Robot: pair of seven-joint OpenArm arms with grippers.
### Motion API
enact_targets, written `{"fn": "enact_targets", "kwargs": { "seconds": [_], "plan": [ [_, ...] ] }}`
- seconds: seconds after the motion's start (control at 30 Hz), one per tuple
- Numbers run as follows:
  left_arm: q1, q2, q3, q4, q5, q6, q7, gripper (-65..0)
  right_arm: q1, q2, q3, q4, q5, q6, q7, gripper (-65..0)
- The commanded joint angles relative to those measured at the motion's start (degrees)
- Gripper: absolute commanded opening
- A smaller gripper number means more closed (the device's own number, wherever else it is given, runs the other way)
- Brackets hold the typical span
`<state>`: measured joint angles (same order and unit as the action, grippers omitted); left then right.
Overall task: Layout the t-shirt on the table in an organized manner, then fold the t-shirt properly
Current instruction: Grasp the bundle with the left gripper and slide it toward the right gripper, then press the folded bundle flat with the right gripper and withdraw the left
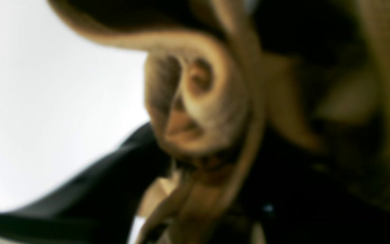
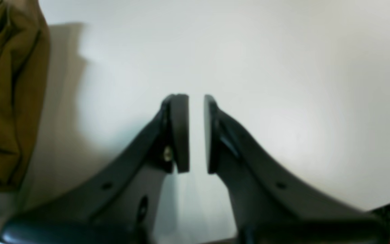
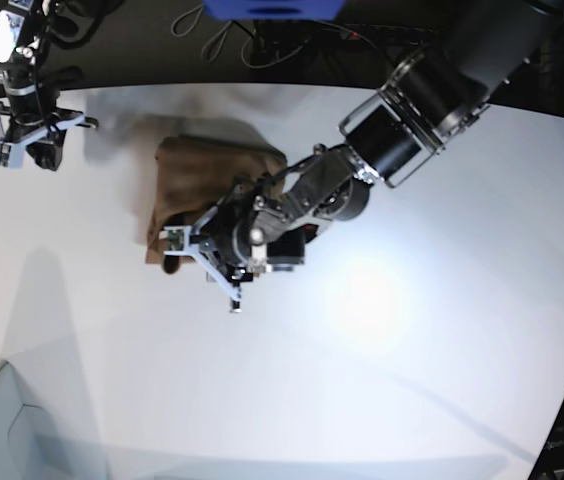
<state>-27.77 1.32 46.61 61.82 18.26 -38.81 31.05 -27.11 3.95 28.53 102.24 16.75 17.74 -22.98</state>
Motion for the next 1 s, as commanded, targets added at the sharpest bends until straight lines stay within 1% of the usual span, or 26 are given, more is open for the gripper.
{"fn": "enact_targets", "kwargs": {
  "seconds": [0.0, 0.1, 0.17, 0.27, 0.4, 0.5, 0.6, 0.63, 0.73, 0.83, 0.87, 0.97],
  "plan": [
    [-0.8, 0.3, 0.0, 1.4, 0.1, -1.2, 0.3, -37.1, 0.1, 0.6, 0.2, 0.9, 0.5, 0.5, 1.4, -58.6],
    [-1.0, -0.9, -0.1, 4.3, 0.1, -1.2, 0.3, -27.6, 0.4, 0.5, 0.1, 0.9, 0.5, 0.5, 1.3, -58.6],
    [-1.6, -1.0, -0.1, 6.4, 0.2, -1.2, 0.3, -24.9, 0.5, 0.3, 0.1, 0.9, 0.5, 0.5, 1.3, -58.6],
    [-1.7, -2.2, -0.9, 9.1, 0.2, -1.2, 0.3, -25.0, 1.5, -0.8, 0.1, 1.1, 0.5, 0.5, 1.3, -58.6],
    [-1.6, -2.4, -5.3, 13.0, 0.2, -1.2, 0.4, -25.0, 2.1, -1.6, 0.0, 1.1, 0.5, 0.5, 1.3, -58.6],
    [-1.2, -2.7, -9.1, 16.6, 0.2, -1.2, 0.4, -25.0, 2.2, -2.8, -0.1, 1.3, 0.5, 0.5, 1.8, -58.6],
    [-0.6, -2.9, -13.0, 18.9, 0.2, -1.2, 0.4, -25.0, 2.9, -3.5, -0.4, 3.1, 0.5, 0.6, 1.8, -58.6],
    [0.0, -3.7, -14.8, 20.0, 0.2, -1.2, 0.4, -25.0, 2.9, -4.3, -1.4, 4.0, 0.5, 0.6, 1.8, -58.6],
    [1.4, -4.4, -19.0, 22.2, 0.2, -1.2, 0.4, -25.0, 3.0, -4.8, -4.7, 7.4, 0.5, 0.6, 1.7, -58.6],
    [3.8, -6.4, -23.6, 25.5, 0.2, -1.2, 0.8, -25.0, 2.9, -4.8, -10.6, 10.8, 0.6, 0.6, 1.8, -58.6],
    [4.9, -7.5, -25.9, 26.9, 0.2, -1.2, 2.1, -25.0, 2.9, -4.8, -13.2, 11.5, 0.6, 0.6, 1.8, -58.6],
    [7.8, -9.4, -34.2, 29.7, 0.0, -1.2, 6.9, -25.1, 3.3, -4.8, -19.2, 12.0, 0.6, 0.6, 1.8, -58.7]
  ]
}}
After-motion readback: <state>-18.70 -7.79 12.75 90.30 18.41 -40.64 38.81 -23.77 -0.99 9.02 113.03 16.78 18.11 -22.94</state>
